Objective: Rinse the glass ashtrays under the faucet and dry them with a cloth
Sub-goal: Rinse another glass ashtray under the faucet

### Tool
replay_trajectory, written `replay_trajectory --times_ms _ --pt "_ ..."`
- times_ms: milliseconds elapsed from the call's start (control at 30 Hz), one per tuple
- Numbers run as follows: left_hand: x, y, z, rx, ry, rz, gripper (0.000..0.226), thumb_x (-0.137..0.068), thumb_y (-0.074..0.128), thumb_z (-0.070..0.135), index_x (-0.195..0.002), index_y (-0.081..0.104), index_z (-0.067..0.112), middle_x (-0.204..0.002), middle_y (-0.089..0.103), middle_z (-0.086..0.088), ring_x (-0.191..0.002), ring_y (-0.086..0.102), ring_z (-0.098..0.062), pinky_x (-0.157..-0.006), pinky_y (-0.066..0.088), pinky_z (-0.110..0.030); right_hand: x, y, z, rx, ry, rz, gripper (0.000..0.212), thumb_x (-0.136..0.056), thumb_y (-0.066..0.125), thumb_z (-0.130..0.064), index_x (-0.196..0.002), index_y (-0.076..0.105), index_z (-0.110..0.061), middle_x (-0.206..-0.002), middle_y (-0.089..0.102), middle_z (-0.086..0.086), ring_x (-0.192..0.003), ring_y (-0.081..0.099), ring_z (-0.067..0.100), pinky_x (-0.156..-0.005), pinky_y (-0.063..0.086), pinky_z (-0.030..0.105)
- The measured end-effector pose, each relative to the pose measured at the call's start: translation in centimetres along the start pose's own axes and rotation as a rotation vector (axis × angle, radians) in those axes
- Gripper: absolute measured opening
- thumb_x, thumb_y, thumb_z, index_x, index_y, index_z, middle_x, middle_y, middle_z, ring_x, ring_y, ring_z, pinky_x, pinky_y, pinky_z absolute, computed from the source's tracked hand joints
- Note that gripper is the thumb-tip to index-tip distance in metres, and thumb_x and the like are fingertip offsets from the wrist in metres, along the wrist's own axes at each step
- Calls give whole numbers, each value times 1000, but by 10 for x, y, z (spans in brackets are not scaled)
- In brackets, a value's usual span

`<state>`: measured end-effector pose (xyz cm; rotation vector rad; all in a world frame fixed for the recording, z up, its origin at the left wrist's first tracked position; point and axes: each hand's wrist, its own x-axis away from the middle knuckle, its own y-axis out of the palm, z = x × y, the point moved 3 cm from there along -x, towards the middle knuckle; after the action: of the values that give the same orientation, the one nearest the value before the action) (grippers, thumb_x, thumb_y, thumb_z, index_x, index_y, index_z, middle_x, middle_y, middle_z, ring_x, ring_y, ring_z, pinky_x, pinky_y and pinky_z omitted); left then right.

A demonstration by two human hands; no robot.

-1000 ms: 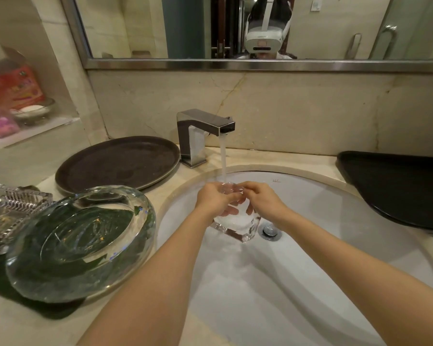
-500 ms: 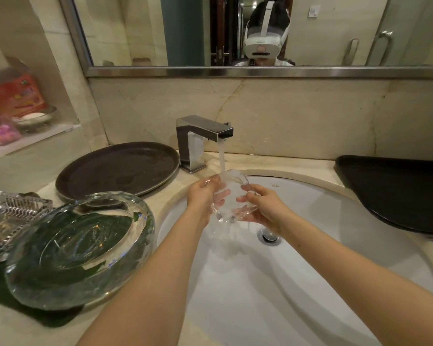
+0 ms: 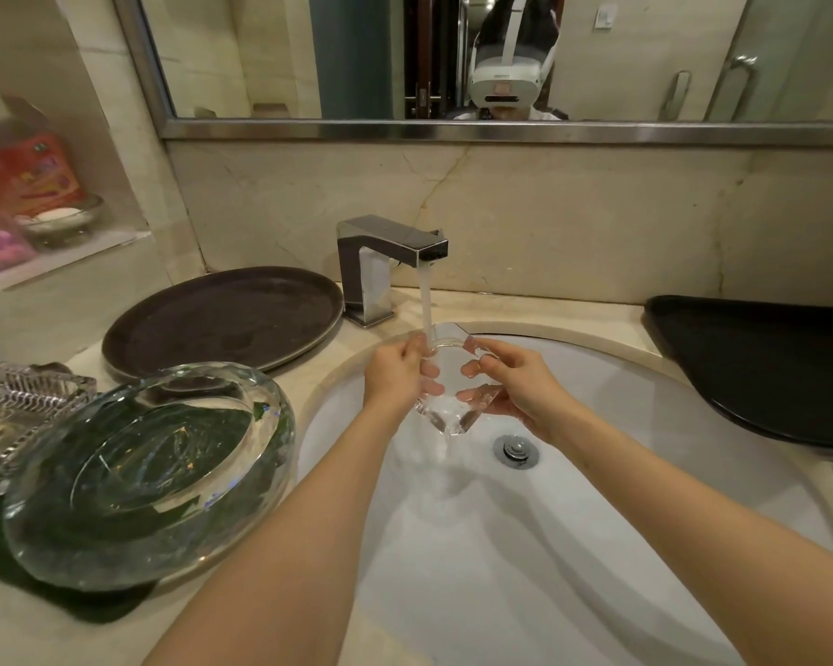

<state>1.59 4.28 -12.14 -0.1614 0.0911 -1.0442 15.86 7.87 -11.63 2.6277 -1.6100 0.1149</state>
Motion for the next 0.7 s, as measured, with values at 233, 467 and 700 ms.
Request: replay_trajectory --times_ms 233,467,700 --pt "-7 3 -5 119 -100 17 26 -98 41 16 -93 67 15 -103 67 -15 -94 62 -31 -79 50 -41 -8 3 10 -302 62 85 25 -99 43 -10 -116 53 4 -85 60 9 -54 65 15 -60 56 28" --pt "-6 0 -4 482 -280 86 26 -98 41 12 -86 64 8 -69 64 -1 -60 58 -14 -66 50 -28 -3 21 8 -320 137 -101 19 -94 43 6 -108 46 -6 -102 63 10 -84 64 24 -63 53 40" --pt "7 8 -4 739 -576 -286 78 -89 28 69 -115 50 -1 -123 55 -25 -118 50 -42 -104 35 -56 14 28 10 759 -536 80 41 -83 34 14 -117 50 -3 -111 59 9 -104 56 22 -82 43 22"
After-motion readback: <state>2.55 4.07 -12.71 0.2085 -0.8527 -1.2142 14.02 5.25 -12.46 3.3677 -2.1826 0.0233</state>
